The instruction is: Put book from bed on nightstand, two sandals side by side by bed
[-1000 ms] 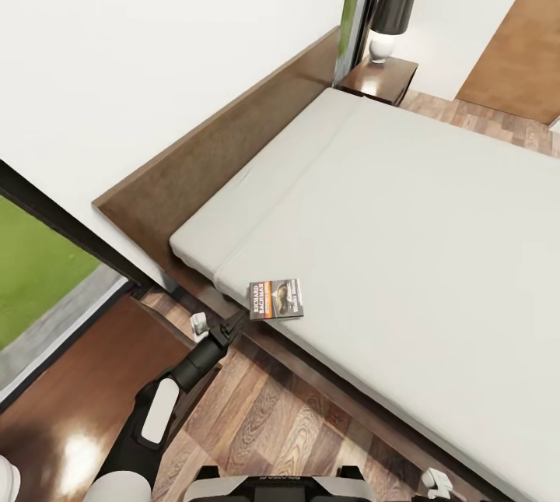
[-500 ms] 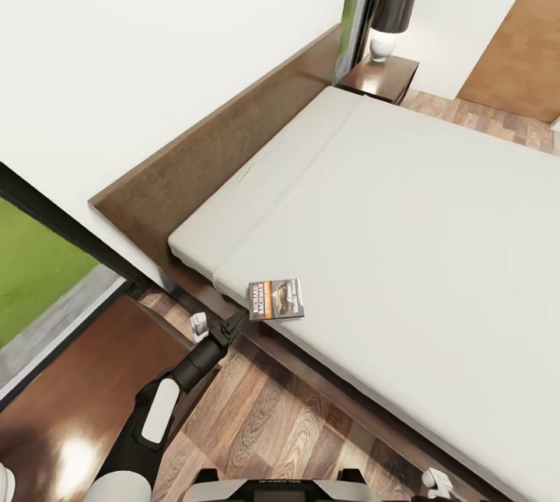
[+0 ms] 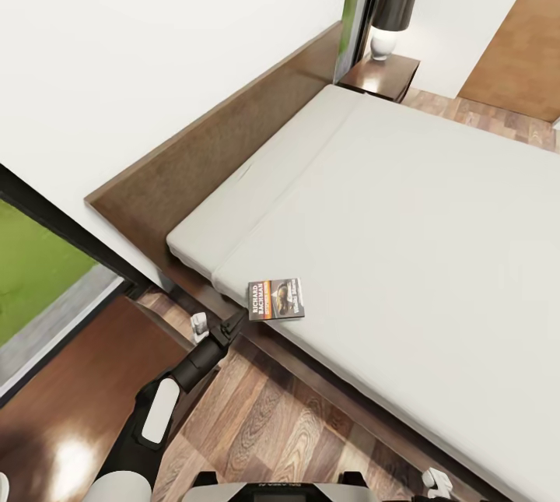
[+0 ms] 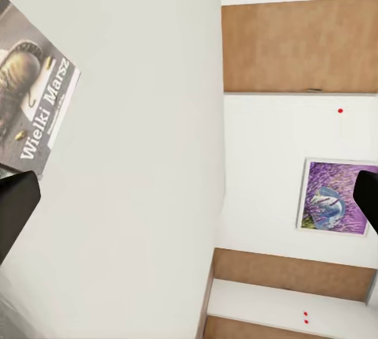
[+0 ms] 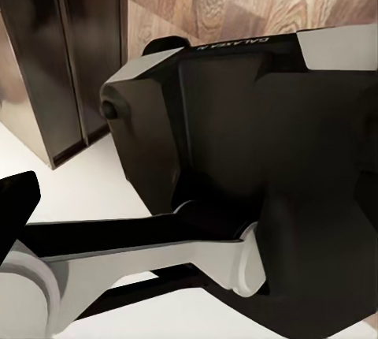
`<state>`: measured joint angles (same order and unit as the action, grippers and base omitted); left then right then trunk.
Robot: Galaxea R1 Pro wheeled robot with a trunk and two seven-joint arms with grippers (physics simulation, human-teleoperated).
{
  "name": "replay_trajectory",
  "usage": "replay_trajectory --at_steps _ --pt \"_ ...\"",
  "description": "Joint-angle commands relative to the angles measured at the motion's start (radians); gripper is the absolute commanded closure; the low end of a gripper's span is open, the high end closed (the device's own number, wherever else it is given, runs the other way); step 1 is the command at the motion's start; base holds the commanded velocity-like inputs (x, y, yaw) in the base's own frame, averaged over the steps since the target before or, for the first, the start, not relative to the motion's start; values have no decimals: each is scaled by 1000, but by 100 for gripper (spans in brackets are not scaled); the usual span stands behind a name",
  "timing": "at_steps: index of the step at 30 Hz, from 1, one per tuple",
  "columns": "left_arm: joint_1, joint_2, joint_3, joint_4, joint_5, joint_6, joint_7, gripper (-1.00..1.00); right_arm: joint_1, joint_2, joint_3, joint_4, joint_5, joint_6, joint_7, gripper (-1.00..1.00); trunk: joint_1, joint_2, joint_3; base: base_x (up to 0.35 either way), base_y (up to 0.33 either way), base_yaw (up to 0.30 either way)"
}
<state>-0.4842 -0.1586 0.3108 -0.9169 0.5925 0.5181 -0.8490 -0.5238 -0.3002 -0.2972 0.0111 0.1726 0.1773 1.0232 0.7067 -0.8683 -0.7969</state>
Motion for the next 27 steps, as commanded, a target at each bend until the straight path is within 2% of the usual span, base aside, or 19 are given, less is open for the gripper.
replay_trajectory --at_steps 1,27 --pt "-1 -1 3 0 3 8 -2 -100 -1 0 -9 1 7 7 3 -100 4 -8 -4 0 0 0" --pt "-1 -1 5 4 3 8 -5 -100 -1 -14 -11 0 3 10 14 -100 104 -190 -85 0 0 0"
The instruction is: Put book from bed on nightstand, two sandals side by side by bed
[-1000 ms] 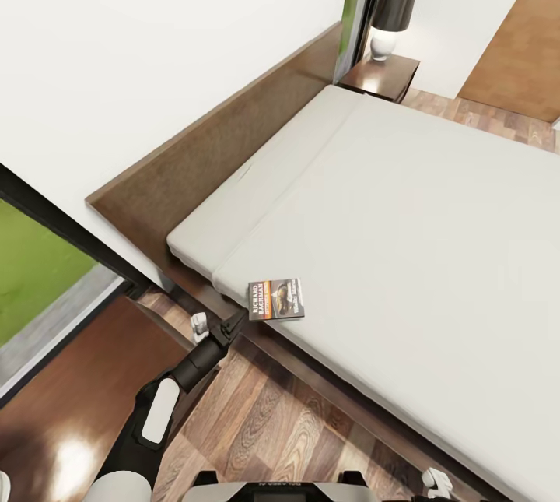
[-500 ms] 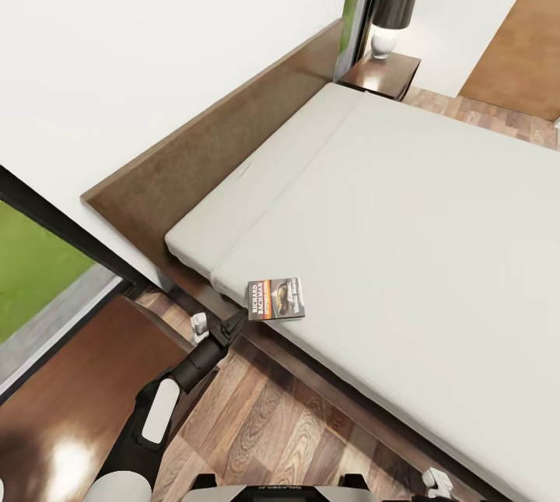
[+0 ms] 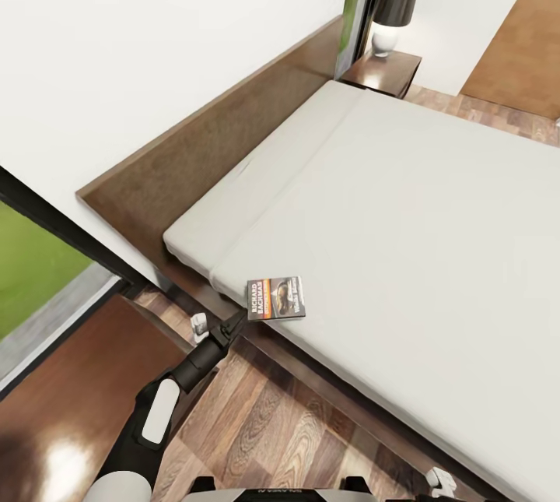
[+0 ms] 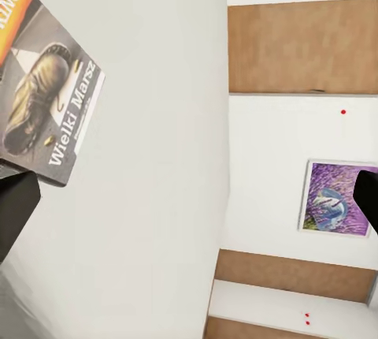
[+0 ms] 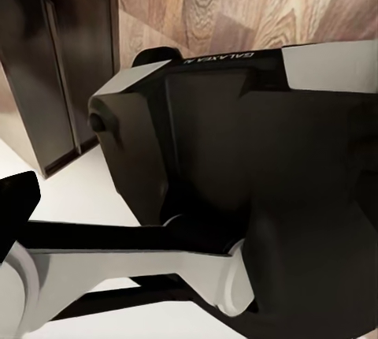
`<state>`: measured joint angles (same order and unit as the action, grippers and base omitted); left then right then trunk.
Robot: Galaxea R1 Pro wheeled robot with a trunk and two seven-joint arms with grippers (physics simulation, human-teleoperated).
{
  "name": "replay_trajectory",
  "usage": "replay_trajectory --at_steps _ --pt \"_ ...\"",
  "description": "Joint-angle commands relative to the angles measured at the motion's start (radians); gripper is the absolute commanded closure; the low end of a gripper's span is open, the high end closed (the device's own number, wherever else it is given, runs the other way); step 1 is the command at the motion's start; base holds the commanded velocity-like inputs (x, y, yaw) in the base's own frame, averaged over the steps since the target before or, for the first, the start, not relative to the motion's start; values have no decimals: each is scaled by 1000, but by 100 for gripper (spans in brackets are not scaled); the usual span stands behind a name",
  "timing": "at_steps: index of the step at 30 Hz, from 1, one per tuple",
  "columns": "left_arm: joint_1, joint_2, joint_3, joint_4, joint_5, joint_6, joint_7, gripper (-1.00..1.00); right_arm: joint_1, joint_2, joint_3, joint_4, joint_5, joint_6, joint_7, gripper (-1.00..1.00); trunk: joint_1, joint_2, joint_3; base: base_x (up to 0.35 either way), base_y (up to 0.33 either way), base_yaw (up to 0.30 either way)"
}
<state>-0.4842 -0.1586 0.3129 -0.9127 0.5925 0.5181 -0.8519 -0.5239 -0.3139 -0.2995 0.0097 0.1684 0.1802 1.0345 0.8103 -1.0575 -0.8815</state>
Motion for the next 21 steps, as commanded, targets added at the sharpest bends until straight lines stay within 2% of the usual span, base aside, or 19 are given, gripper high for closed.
replay_trajectory --at_steps 1,21 --pt "-1 -1 3 0 3 8 -2 -100 -1 0 -9 1 7 7 3 -100 4 -8 -4 0 0 0" --pt "0 -2 0 2 3 8 -1 -100 -1 -1 -8 1 8 7 2 -100 81 -148 -66 0 0 0"
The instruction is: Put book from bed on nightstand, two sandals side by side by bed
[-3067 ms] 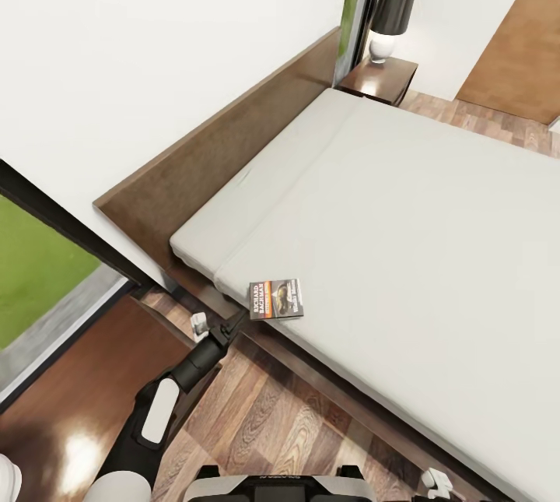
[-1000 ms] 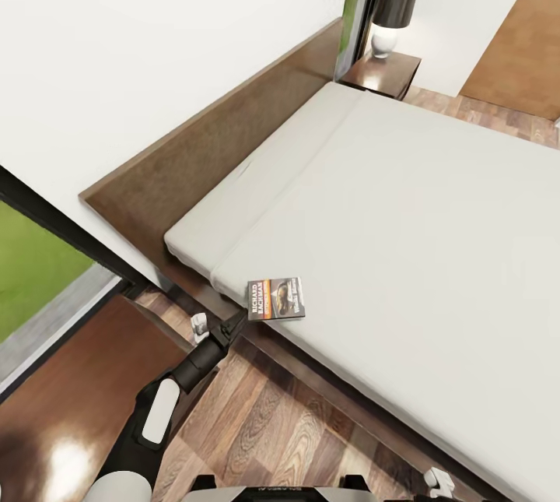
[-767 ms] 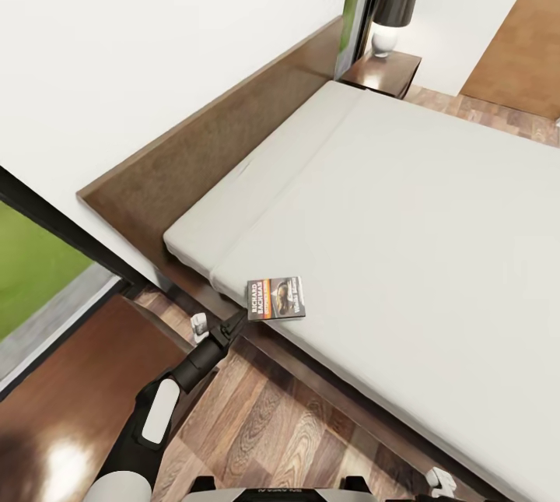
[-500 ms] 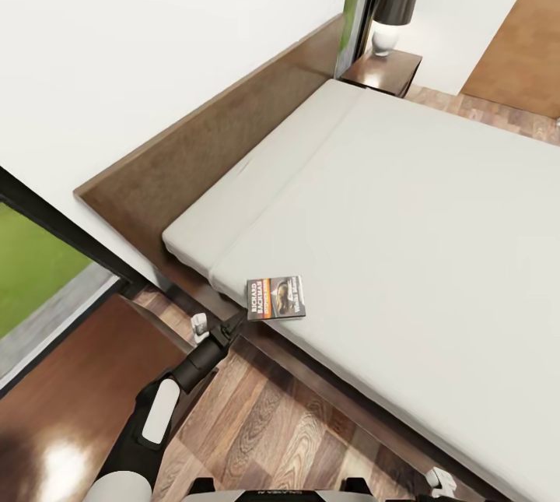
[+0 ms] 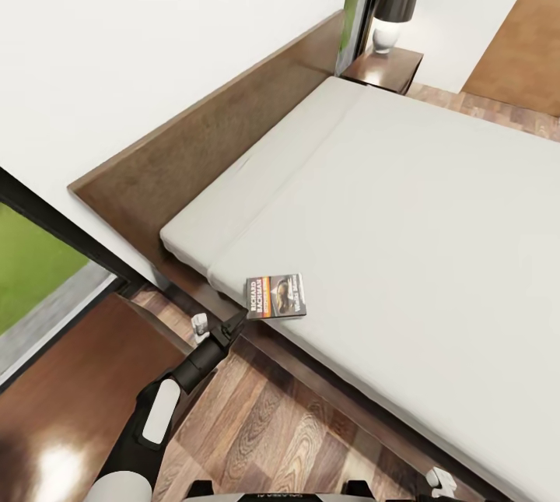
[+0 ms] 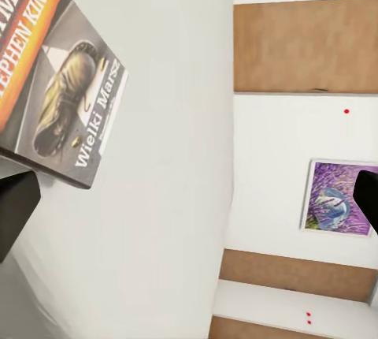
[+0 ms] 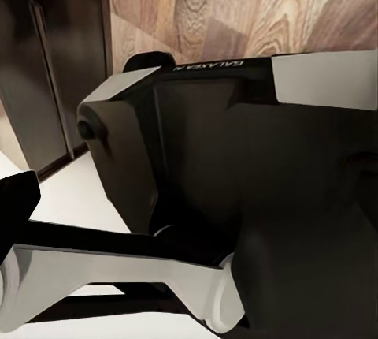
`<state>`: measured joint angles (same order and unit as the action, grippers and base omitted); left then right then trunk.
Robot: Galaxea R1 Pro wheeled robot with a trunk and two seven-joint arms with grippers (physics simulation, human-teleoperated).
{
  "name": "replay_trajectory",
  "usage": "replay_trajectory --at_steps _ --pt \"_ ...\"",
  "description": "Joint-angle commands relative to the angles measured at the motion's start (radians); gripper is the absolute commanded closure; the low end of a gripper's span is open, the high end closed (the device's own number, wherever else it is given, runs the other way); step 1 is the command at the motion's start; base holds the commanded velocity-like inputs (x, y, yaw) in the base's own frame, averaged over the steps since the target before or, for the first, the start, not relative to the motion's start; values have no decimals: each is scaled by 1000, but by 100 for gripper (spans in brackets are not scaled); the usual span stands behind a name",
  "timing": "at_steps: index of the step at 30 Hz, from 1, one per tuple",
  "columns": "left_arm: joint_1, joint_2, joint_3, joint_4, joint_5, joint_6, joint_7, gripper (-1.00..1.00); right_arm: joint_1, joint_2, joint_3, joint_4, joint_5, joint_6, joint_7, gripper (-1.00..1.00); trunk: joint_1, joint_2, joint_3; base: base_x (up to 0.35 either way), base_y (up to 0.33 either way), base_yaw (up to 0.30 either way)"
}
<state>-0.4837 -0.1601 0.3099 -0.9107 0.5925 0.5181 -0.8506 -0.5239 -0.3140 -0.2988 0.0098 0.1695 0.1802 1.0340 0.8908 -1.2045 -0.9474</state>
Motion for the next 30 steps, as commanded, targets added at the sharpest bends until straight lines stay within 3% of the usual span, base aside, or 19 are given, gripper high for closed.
replay_trajectory --at_steps 1,30 --pt "-1 -1 3 0 3 8 -2 -100 -1 0 -9 1 7 7 3 -100 4 -8 -4 0 0 0" --pt "0 -1 3 0 3 8 -2 -100 -1 0 -8 1 7 7 3 -100 115 -211 -95 0 0 0"
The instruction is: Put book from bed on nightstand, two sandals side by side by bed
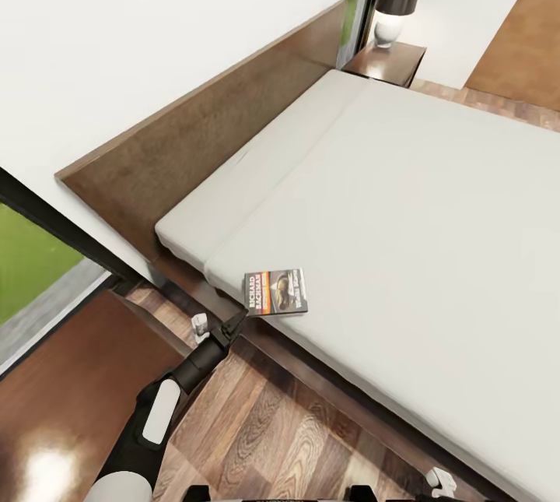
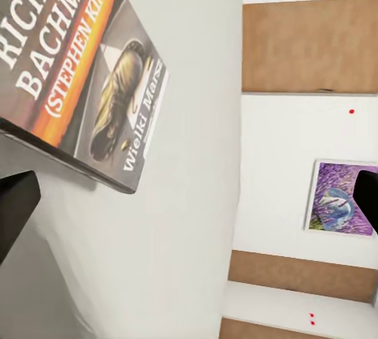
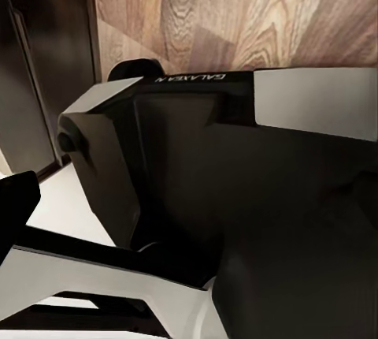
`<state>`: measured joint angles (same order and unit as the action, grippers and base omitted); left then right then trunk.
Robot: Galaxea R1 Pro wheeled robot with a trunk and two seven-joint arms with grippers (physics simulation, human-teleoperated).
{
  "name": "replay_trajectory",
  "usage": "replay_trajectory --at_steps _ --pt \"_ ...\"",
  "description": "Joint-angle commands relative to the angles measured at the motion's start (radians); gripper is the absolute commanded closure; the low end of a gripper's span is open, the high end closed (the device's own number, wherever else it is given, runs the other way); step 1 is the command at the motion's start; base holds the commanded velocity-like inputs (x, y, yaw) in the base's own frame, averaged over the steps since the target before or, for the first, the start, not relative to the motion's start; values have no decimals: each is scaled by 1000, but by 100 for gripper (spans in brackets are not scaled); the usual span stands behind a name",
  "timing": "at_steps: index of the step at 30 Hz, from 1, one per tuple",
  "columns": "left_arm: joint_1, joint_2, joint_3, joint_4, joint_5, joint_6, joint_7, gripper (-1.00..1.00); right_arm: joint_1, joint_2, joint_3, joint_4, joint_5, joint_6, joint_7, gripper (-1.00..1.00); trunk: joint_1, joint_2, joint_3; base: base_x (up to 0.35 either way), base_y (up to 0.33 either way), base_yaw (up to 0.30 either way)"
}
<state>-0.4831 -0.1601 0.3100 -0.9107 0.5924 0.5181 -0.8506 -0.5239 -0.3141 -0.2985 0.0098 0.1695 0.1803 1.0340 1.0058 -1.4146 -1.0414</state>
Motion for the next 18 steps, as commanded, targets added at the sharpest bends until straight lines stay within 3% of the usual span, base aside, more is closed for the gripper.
replay_trajectory --at_steps 1,18 --pt "0 -1 3 0 3 8 -2 -100 -1 0 -9 1 7 7 3 -100 4 -8 -4 0 0 0" --pt "-1 -1 4 0 3 8 -2 -100 -1 0 -8 1 7 7 3 -100 69 -127 -57 0 0 0"
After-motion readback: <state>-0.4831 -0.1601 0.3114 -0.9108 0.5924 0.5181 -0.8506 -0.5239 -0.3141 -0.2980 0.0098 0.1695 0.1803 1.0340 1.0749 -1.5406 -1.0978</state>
